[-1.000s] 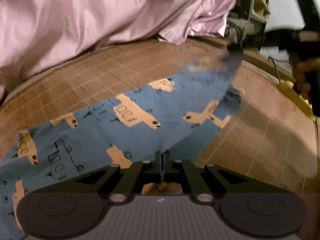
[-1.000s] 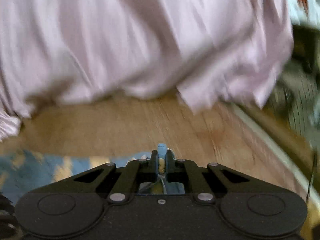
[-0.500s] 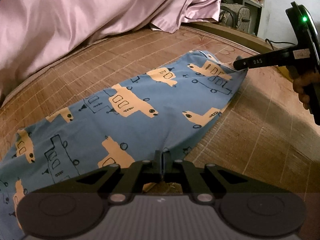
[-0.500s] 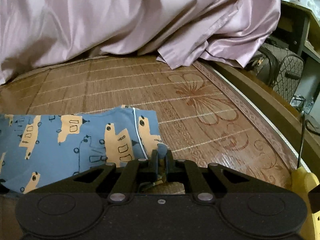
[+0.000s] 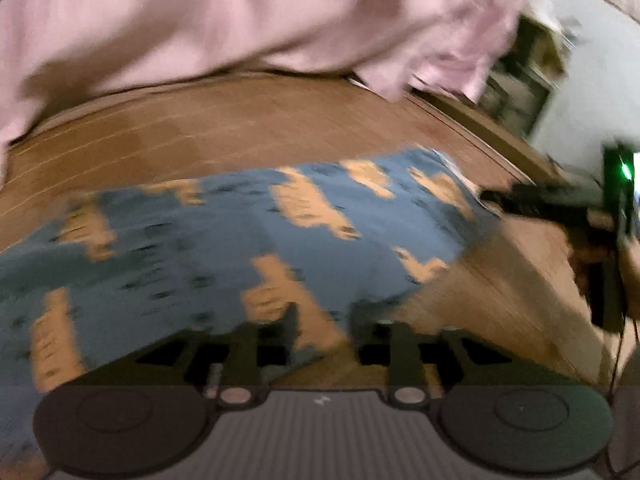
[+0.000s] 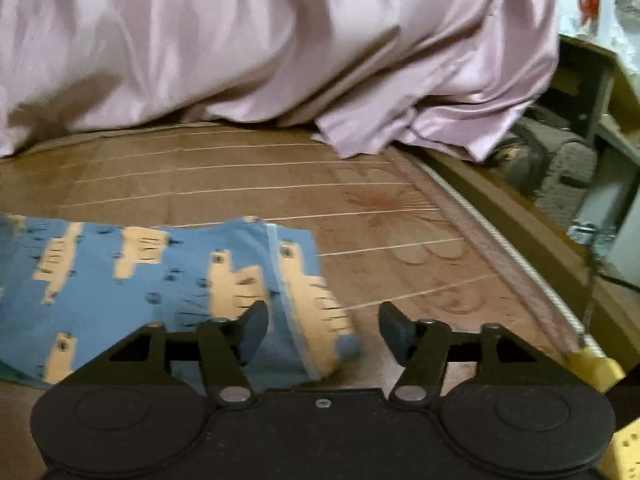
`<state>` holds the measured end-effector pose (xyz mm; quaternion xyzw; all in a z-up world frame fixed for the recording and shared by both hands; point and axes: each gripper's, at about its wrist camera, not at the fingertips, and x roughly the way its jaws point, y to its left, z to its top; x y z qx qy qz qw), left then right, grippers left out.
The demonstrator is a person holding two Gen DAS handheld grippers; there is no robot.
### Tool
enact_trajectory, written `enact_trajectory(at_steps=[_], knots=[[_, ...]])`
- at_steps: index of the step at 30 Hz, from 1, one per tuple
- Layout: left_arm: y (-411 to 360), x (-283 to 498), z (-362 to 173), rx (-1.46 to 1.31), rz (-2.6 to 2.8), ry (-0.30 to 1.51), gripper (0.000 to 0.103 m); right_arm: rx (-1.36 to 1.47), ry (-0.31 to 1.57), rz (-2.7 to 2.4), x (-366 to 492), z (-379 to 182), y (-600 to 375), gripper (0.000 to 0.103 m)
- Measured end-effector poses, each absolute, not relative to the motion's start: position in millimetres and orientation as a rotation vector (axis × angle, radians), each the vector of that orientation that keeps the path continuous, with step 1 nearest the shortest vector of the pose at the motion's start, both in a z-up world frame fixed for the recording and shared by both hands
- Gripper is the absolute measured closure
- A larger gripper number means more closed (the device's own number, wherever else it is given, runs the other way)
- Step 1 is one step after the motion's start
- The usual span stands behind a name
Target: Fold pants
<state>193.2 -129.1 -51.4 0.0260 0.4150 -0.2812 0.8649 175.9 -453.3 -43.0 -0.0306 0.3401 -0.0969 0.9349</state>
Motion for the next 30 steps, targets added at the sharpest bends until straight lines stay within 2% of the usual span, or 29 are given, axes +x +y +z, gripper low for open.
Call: enact_trajectory(at_steps=[1,4,7,12,14,16,18,21,23,28,30], knots=[[-115.1,193.3,-49.8,0.026,-0.543,0.871,0.045,-0.062,0.702,-0.195,177.0,-44.4,-451.0,0.031],[-80.7,197.8,-49.5,-0.025,-0.432,0.878,0.039,-0.101,0.781,-0.246,184.9,-55.5,-446.7,0.023],[-48.8,205.5,-54.1,-0.013,-0.251,0.903,0.039,-0.113,0.797,-0.310,187.6,-60.4,-449.8,0.014],[3.3,207.9,-54.5,-0.054,-0.119,0.923,0.039,-0.209,0.711,-0.326,178.3,-51.4,-437.3,0.015],[15.7,209.2,-45.0,-0.076,-0.126,0.885,0.032,-0.234,0.650,-0.283,174.5,-46.8,-428.4,0.015],[21.9,214.9,-35.4,-0.065,-0.113,0.836,0.016,-0.231,0.642,-0.241,177.6,-48.5,-423.0,0.015],[27.4,221.9,-32.6,-0.043,-0.074,0.809,0.007,-0.150,0.666,-0.212,183.5,-51.5,-425.7,0.015],[47.0,236.2,-47.9,-0.016,0.004,0.892,0.005,-0.045,0.664,-0.206,187.9,-54.5,-433.1,0.015],[59.1,241.5,-60.6,0.000,0.033,0.955,0.005,-0.014,0.656,-0.164,189.3,-55.0,-435.0,0.022],[76.7,225.4,-63.6,0.040,-0.031,0.949,0.005,0.094,0.726,-0.089,194.5,-58.4,-435.1,0.037],[75.6,221.7,-67.1,0.117,-0.043,0.960,0.004,0.056,0.737,-0.091,193.4,-59.7,-430.2,0.037]])
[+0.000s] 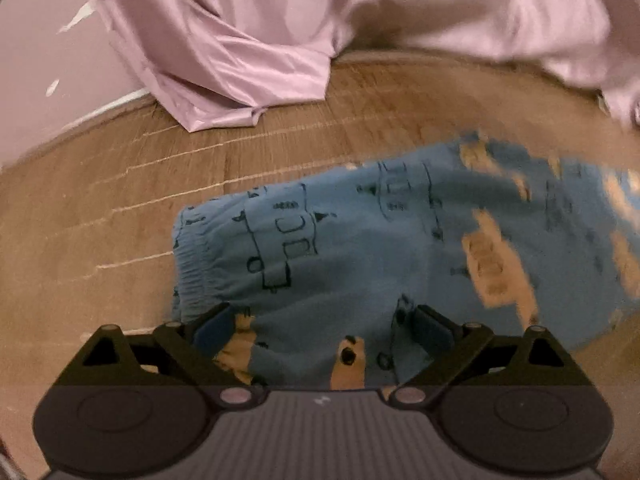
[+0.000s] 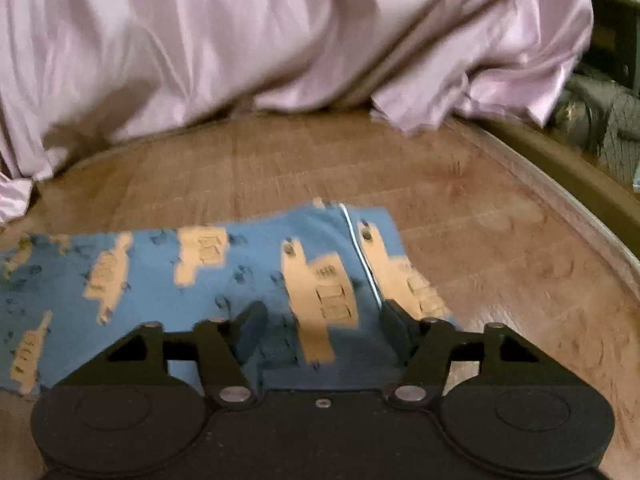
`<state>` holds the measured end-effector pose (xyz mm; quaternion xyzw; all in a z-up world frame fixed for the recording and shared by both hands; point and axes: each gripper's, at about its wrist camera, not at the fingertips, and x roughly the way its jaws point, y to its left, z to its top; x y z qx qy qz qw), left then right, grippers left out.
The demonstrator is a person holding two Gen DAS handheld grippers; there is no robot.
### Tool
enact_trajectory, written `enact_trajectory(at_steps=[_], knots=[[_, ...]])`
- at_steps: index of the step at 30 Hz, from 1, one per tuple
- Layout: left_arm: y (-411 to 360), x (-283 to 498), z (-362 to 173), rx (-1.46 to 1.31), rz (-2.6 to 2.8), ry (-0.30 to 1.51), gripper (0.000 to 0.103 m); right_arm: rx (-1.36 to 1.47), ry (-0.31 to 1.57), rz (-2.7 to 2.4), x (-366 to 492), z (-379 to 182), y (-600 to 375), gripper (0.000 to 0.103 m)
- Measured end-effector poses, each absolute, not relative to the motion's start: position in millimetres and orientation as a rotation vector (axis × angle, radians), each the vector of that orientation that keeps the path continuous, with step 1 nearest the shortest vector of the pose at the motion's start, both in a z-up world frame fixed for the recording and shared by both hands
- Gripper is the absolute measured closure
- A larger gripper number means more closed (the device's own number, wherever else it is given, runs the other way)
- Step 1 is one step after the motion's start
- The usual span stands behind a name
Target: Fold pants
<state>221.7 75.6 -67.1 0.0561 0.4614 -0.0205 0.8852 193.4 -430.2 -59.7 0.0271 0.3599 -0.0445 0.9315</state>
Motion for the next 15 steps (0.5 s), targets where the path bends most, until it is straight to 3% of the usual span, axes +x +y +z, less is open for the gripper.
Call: enact_trajectory(at_steps=[6,7,9,10,15], knots=[[90.0,207.0,-60.9,0.140,-0.066,1.025,0.005,-0.084,0.714,-0.055,180.9,-53.2,-409.7,0.037],[87.3,206.0,-57.0,0.156,-0.040,1.057,0.005,-0.103,0.677,-0.007,176.1,-45.7,-405.3,0.035],[78.2,200.5,-45.4,0.204,0.001,1.073,0.005,-0.120,0.598,0.092,175.4,-29.5,-394.2,0.016],[72.9,194.6,-37.2,0.227,-0.025,1.048,0.005,-0.128,0.559,0.152,180.4,-22.5,-387.3,0.006],[34.2,187.4,-4.1,0.386,-0.171,0.789,0.000,-0.136,0.538,0.538,264.4,-8.5,-326.6,0.008]])
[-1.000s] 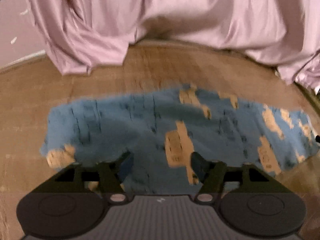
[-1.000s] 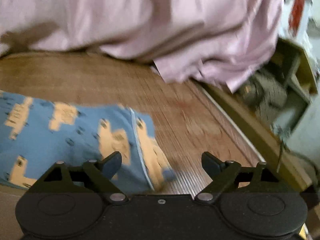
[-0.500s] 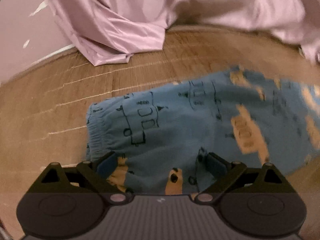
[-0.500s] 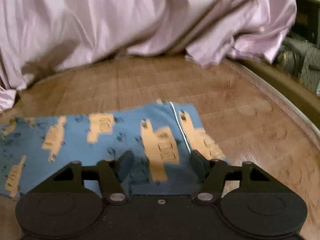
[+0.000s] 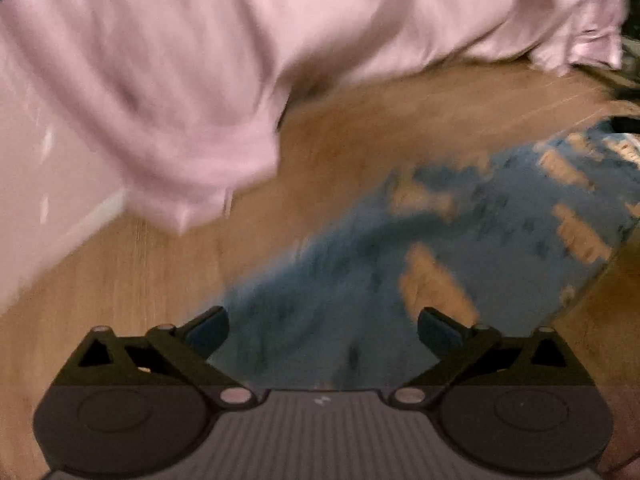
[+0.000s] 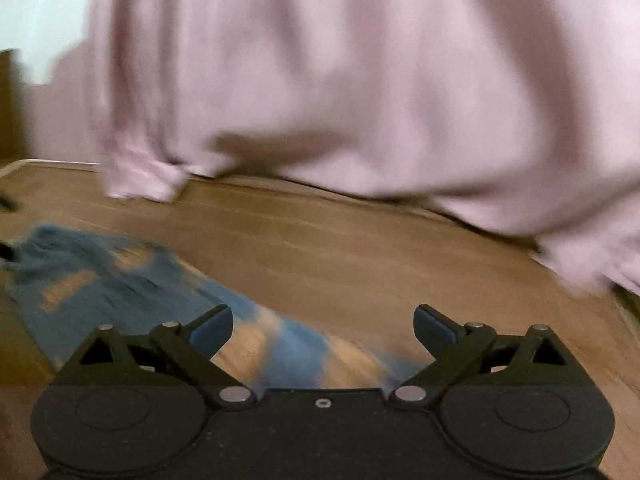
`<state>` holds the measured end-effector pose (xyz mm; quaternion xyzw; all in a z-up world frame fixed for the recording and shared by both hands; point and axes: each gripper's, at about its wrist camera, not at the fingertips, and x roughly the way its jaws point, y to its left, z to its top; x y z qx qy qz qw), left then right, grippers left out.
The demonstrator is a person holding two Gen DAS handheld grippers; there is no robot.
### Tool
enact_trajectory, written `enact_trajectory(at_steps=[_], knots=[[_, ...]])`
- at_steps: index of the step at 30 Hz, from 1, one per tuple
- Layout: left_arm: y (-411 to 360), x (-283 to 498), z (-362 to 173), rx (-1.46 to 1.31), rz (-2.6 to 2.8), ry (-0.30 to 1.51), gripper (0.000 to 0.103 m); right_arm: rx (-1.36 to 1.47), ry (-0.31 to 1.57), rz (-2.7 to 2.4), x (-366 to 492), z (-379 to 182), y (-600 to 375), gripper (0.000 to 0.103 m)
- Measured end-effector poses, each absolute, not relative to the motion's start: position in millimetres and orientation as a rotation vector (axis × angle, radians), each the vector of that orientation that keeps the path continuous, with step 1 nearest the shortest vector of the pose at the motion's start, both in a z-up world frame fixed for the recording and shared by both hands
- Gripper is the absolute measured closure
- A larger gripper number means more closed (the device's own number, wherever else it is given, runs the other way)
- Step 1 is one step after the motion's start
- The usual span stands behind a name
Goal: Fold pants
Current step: 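Smooth the folded pants with the right tool while the left tool hovers above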
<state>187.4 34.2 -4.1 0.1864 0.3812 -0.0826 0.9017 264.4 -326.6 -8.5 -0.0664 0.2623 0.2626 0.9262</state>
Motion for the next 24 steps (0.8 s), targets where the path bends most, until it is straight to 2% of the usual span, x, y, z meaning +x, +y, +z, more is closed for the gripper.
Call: enact_trajectory(at_steps=[4,6,8,13,15,16,17,24], knots=[[5.1,213.4,-3.0,0.388,-0.347,0.714,0.000,-0.145,0.568,0.797,333.0,-11.3,-251.2,0.018],[-9.2,222.6,-14.5,0.395,-0.472,0.727,0.000,-0.208,0.592,0.902,355.8,-19.3,-215.7,0.029],[-24.4,231.0,-31.1,0.440,-0.533,0.756,0.000,-0.285,0.624,0.987,365.6,-28.0,-186.7,0.052],[-30.0,243.9,-55.1,0.420,-0.594,0.794,0.000,-0.372,0.655,1.083,368.7,-45.0,-154.8,0.064],[-26.6,251.7,-59.8,0.363,-0.662,0.867,0.000,-0.389,0.676,1.095,371.9,-51.3,-147.9,0.075],[-25.3,256.2,-63.7,0.344,-0.698,0.919,0.000,-0.409,0.688,1.093,372.2,-56.4,-144.3,0.091],[-24.6,254.6,-66.9,0.345,-0.705,0.913,0.000,-0.419,0.693,1.096,373.5,-59.5,-143.1,0.096],[-17.2,231.8,-71.2,0.356,-0.723,0.867,0.001,-0.396,0.661,1.015,382.5,-63.3,-146.9,0.100]])
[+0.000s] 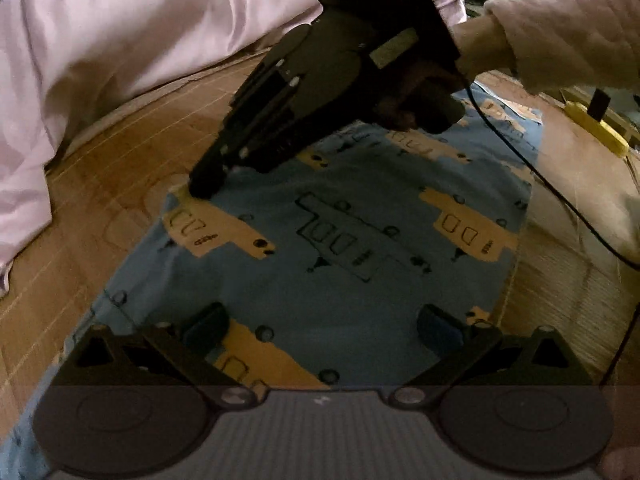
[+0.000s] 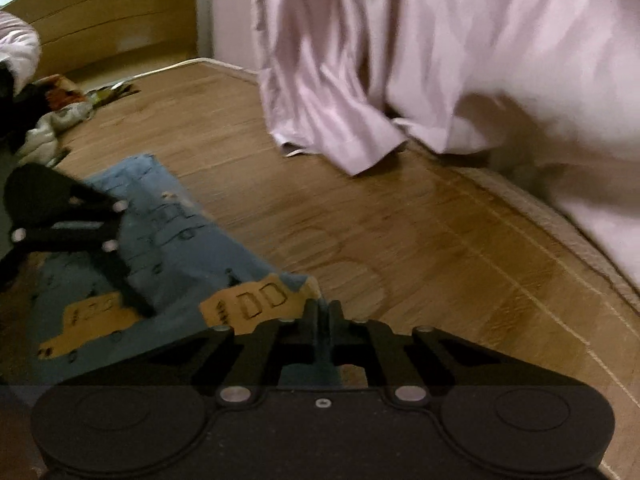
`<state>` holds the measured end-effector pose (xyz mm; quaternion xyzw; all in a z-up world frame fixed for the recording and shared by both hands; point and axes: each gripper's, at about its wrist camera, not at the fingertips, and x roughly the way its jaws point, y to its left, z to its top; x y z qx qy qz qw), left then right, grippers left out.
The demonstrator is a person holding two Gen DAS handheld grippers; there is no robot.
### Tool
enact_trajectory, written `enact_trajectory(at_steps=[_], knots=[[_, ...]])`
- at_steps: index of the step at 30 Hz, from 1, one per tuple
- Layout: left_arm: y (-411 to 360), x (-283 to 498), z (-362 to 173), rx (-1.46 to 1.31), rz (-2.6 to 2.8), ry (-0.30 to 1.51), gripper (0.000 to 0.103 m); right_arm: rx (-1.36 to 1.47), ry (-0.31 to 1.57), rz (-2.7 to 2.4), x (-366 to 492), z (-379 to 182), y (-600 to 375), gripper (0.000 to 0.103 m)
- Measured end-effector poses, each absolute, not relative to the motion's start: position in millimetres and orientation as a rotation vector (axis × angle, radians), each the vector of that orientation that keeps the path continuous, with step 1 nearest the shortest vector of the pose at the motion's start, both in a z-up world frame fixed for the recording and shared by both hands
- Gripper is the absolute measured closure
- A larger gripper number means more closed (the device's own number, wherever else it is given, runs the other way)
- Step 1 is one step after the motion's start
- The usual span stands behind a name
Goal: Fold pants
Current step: 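Smooth the folded pants with the right tool while the left tool hovers above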
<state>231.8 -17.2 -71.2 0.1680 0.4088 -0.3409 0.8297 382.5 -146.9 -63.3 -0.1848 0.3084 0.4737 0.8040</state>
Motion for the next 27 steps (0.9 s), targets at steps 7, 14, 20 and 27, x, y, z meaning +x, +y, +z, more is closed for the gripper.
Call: enact_trajectory(at_steps=[7,14,20,27], knots=[[-17.5,227.0,-68.3,0.355,-0.690,0.903,0.000,-0.309,0.639,0.956,373.2,-48.7,-164.9,0.069],[17.7,222.8,-55.2,0.131,-0.561,0.970,0.000,-0.125,0.756,0.744,306.2,-23.0,-262.6,0.036],[48.1,206.8,-56.3,0.014,-0.378,0.981,0.000,-0.097,0.826,0.395,230.6,-27.4,-325.6,0.009],[44.3,165.0,-64.2,0.150,-0.334,0.905,0.000,0.238,0.951,0.001,180.4,-47.8,-410.1,0.001]])
